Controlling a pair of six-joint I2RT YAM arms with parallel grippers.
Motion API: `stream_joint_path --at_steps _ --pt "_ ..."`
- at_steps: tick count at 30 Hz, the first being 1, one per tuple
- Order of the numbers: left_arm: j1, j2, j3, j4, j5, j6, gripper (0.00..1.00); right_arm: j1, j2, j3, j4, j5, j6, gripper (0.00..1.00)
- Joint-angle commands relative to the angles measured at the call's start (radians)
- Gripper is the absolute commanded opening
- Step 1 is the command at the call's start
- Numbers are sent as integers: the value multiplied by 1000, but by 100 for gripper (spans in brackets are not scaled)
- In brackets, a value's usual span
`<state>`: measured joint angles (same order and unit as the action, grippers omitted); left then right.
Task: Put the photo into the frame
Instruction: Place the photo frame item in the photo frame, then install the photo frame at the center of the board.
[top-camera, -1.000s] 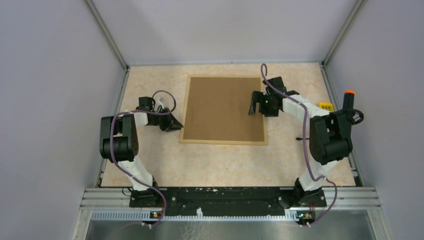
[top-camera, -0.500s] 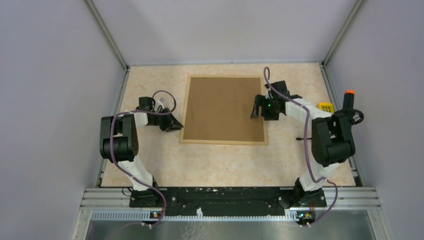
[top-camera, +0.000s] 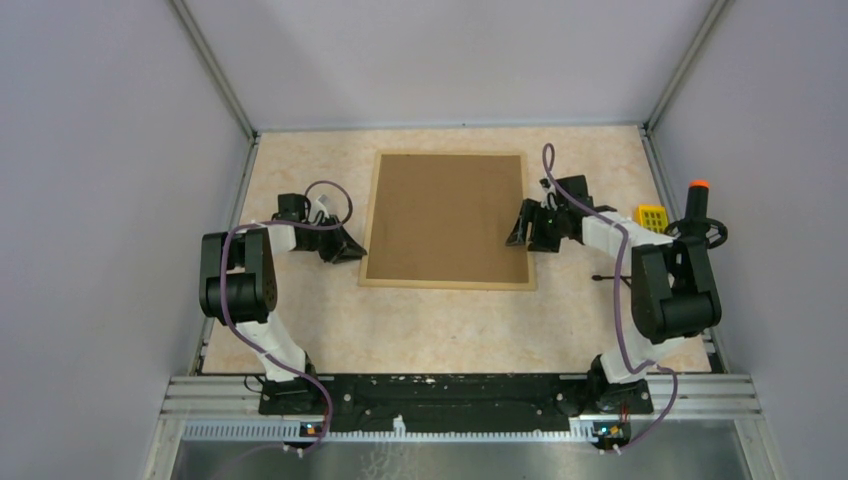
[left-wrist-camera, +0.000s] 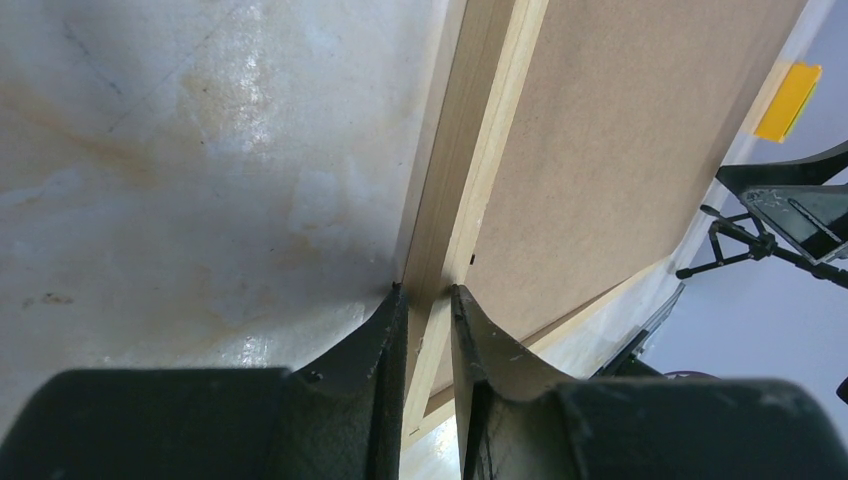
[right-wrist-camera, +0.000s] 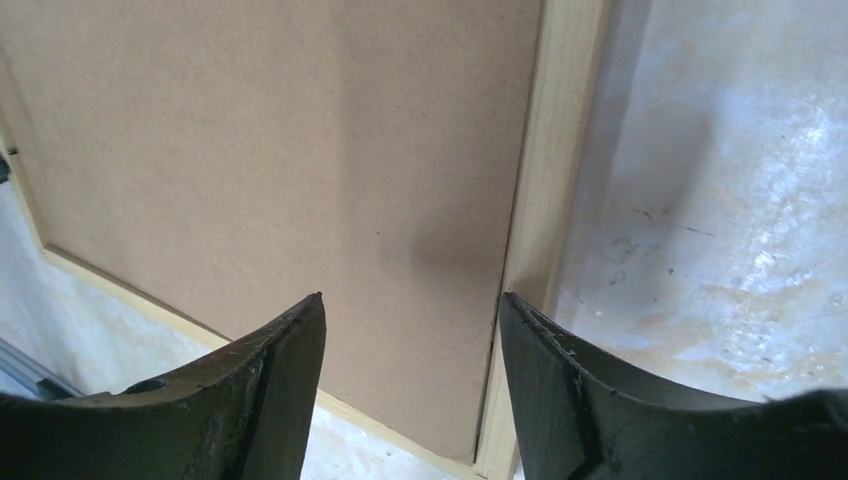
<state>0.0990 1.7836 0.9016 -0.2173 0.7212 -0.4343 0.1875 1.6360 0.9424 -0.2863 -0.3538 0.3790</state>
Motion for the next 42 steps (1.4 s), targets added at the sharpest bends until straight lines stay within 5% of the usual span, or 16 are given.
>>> stream_joint_path --at_steps 1,8,20,28,42 --pt "-17 16 14 3 49 14 27 1 14 -19 86 -76 19 63" --pt "-40 39 29 -15 50 30 26 42 11 -61 363 -347 -2 57" --pt "-57 46 39 -19 46 34 26 198 55 -48 306 -138 48 55" --pt "-61 47 42 -21 48 35 26 326 239 159 -51 230 -27 52" --pt "-62 33 45 -38 21 45 27 475 421 394 -340 323 -103 61"
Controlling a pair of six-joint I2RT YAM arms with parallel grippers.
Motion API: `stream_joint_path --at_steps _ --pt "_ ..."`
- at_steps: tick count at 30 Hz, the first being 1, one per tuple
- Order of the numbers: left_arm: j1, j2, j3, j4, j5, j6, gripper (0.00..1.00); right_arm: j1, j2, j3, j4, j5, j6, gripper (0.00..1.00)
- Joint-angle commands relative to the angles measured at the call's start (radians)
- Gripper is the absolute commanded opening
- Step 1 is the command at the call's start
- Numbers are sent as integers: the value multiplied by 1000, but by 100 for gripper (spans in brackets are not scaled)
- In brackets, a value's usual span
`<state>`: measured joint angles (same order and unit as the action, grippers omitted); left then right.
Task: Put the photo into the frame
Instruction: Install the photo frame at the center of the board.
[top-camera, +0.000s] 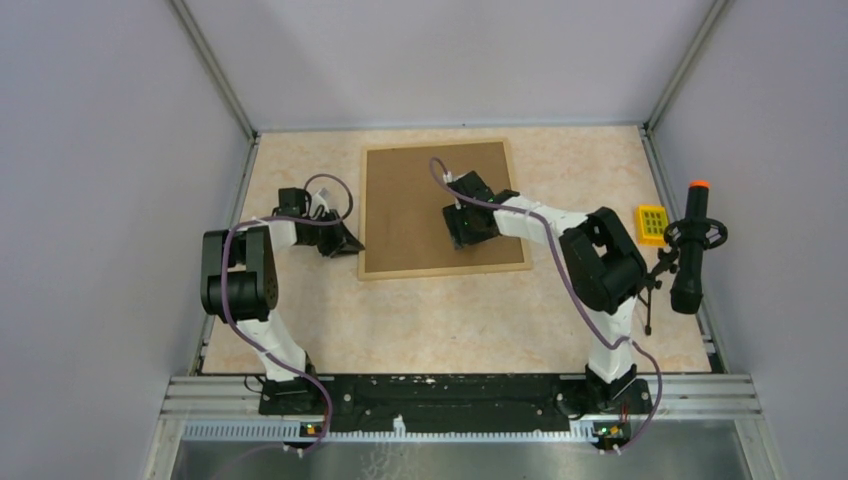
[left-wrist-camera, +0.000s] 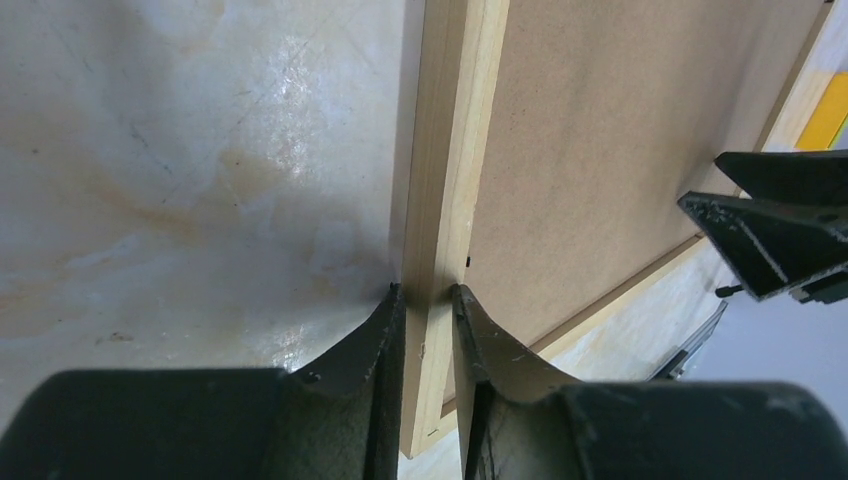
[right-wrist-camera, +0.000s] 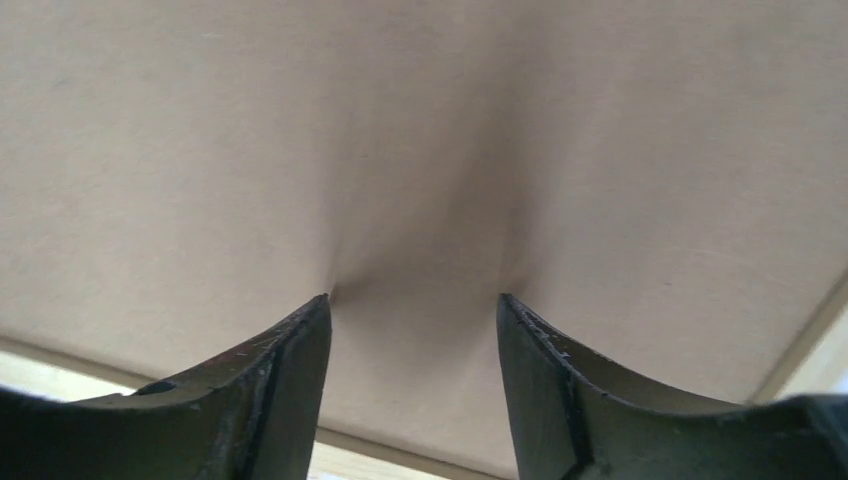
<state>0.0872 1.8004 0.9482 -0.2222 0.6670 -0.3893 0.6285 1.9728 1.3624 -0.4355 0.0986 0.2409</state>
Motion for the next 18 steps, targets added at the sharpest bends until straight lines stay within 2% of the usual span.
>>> stream_joint_path --at_steps 1,6,10,13,18 --pt "-50 10 2 -41 64 5 30 30 52 -38 -178 -106 45 64" --pt "-49 -75 8 -78 -27 21 46 -55 -125 9 -150 -212 55 72" --pt "-47 -153 39 -89 -35 -25 59 -161 -213 37 -78 -236 69 80" --pt "-47 -198 71 -52 -65 -71 71 -231 -216 46 -23 -191 71 90" --pt "-50 -106 150 -40 -87 -55 78 -365 -153 49 7 -219 103 93"
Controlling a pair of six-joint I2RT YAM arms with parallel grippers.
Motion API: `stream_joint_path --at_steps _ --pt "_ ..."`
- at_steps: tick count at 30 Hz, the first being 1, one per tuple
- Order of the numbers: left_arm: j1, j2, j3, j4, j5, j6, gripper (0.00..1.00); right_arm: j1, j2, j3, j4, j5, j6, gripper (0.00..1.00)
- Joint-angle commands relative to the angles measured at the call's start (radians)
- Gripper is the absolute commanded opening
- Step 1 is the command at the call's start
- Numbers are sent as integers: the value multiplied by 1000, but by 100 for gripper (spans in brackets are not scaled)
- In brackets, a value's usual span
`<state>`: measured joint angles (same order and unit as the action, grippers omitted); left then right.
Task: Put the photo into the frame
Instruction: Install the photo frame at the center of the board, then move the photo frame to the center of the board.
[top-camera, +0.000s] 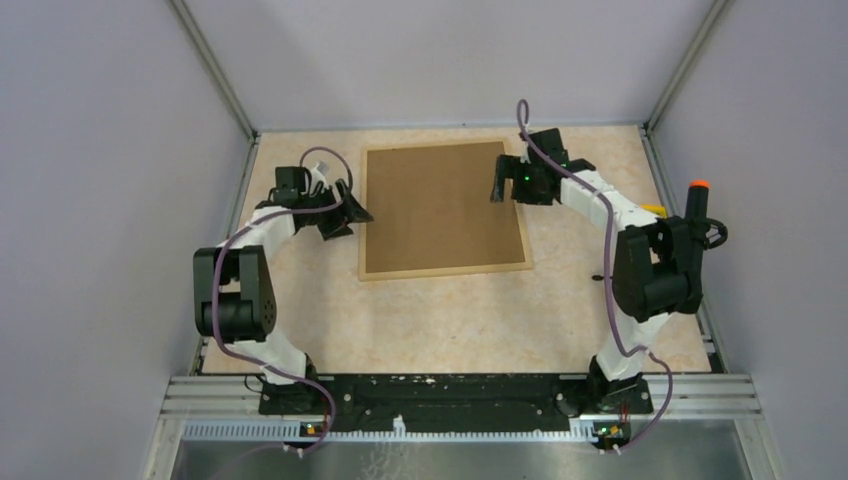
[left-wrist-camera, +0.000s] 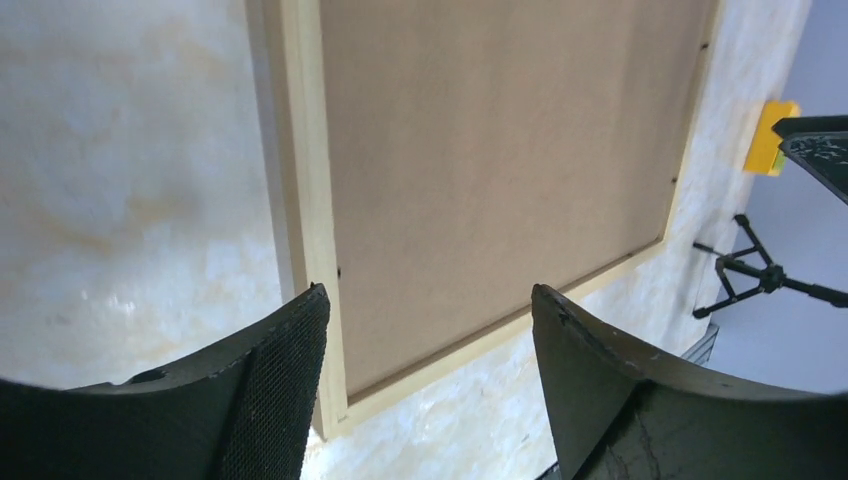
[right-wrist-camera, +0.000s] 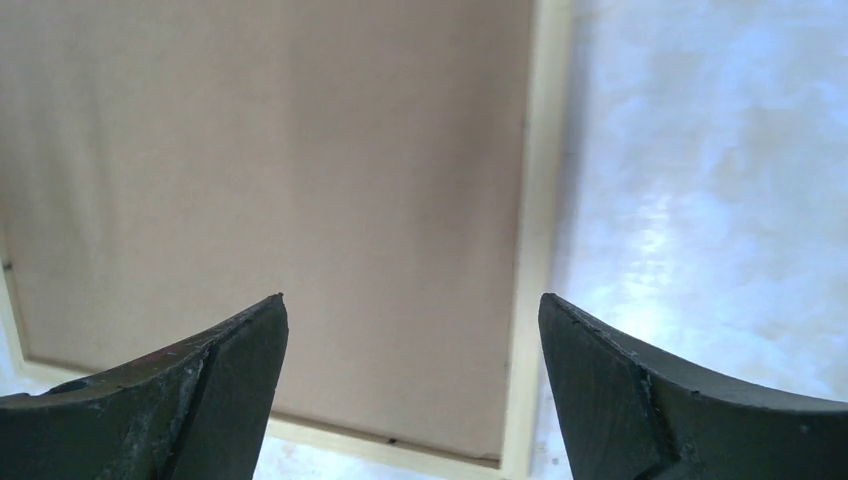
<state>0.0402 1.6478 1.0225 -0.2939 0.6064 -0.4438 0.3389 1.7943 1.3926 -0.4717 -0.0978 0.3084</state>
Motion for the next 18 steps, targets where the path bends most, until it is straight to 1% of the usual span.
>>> stream_joint_path --at_steps 1,5,7,9,12,14,16,17,18 --pt "-3 87 91 24 -21 7 78 -93 36 7 55 -22 38 93" --pt "-14 203 123 53 36 5 76 -121 105 -11 130 -37 21 93" --pt "-27 241 132 47 46 5 72 -124 163 22 116 -78 34 89" --pt "-36 244 120 42 33 14 68 -124 176 2 145 -128 53 83" --pt "-36 225 79 35 32 25 60 -124 154 -75 187 -162 70 78" --pt "-70 205 45 33 38 32 57 -124 124 -144 211 -200 74 75" --pt "-93 194 11 28 78 35 52 -121 72 -246 244 -312 107 69" --pt "-108 185 -6 22 93 35 49 -112 28 -319 283 -370 138 67" --pt "-120 167 -30 18 96 34 49 -98 -22 -392 336 -412 171 67"
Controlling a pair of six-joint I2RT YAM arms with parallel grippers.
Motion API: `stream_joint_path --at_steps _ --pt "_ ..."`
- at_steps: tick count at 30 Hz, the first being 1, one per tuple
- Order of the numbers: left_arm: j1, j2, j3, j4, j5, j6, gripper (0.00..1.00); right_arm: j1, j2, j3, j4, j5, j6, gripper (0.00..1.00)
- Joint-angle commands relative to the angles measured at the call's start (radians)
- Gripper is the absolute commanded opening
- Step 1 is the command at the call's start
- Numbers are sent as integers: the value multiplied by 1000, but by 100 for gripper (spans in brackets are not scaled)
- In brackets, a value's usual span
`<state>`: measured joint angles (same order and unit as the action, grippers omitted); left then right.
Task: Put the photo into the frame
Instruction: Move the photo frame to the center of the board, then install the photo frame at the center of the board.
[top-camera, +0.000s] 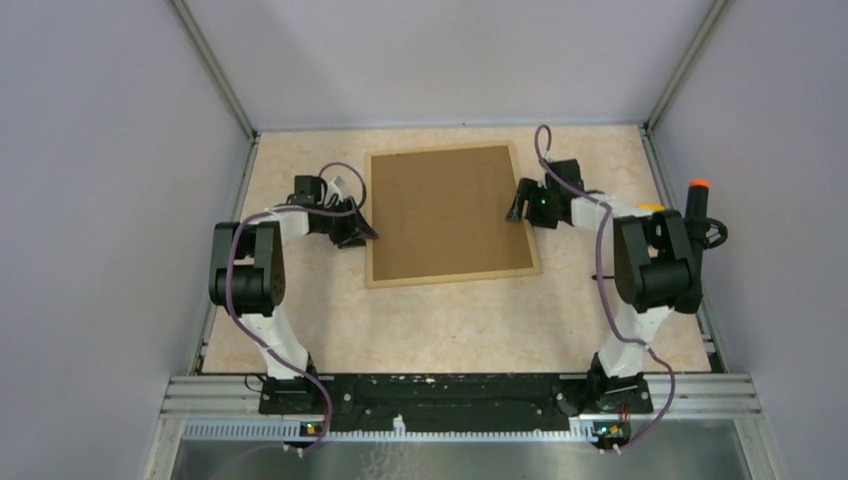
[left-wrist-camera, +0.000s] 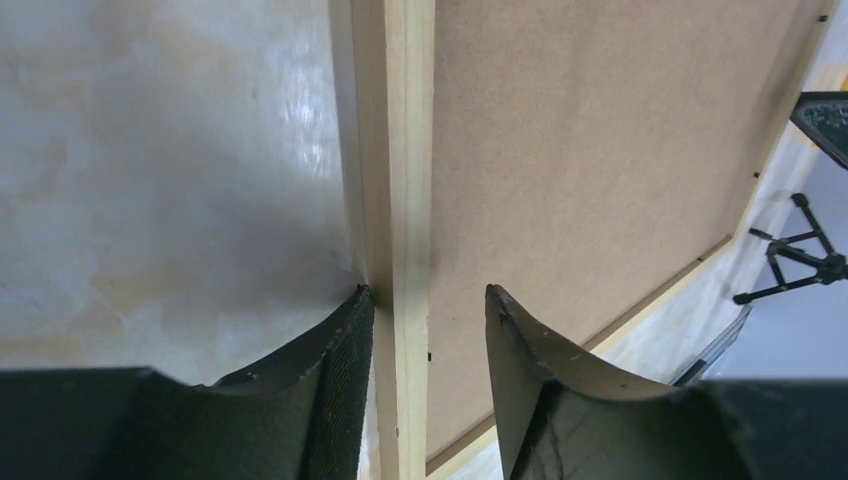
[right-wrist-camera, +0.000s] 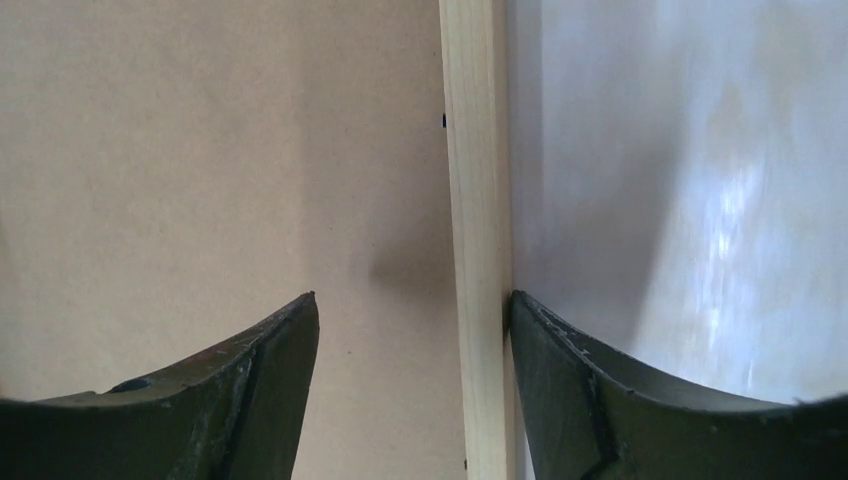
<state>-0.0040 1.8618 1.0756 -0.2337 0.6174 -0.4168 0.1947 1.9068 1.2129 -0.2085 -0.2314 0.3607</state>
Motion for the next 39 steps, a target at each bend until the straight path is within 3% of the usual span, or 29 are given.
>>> stream_joint_path --at_steps 1,4,7,9,11,15,17,19,23,29,39 --pt "-83 -74 -113 -34 84 0 49 69 -181 -274 108 -301 140 67" --pt "-78 -187 -205 -48 40 -9 59 130 -293 -338 47 -304 133 70" --pt "-57 -293 -202 -134 -59 30 73 129 -384 -280 -138 -156 54 76" --pt "-45 -344 -167 -201 -129 68 76 123 -426 -239 -252 2 9 79" --pt "-36 -355 -139 -254 -185 105 76 88 -466 -242 -316 36 -12 77" --pt "-15 -323 -159 -272 -169 128 71 49 -588 -360 -332 -69 -15 59" --pt "-5 -290 -193 -220 -108 114 63 49 -615 -420 -330 -140 -12 47" --pt "-4 -248 -212 -190 -49 94 59 49 -615 -461 -337 -188 -10 44" --pt "-3 -224 -234 -170 -45 86 49 53 -606 -458 -389 -135 1 30" --pt "26 -242 -241 -177 -80 96 43 66 -588 -443 -443 -17 31 30" --pt "33 -224 -248 -166 -69 102 35 80 -457 -453 -290 -66 40 24"
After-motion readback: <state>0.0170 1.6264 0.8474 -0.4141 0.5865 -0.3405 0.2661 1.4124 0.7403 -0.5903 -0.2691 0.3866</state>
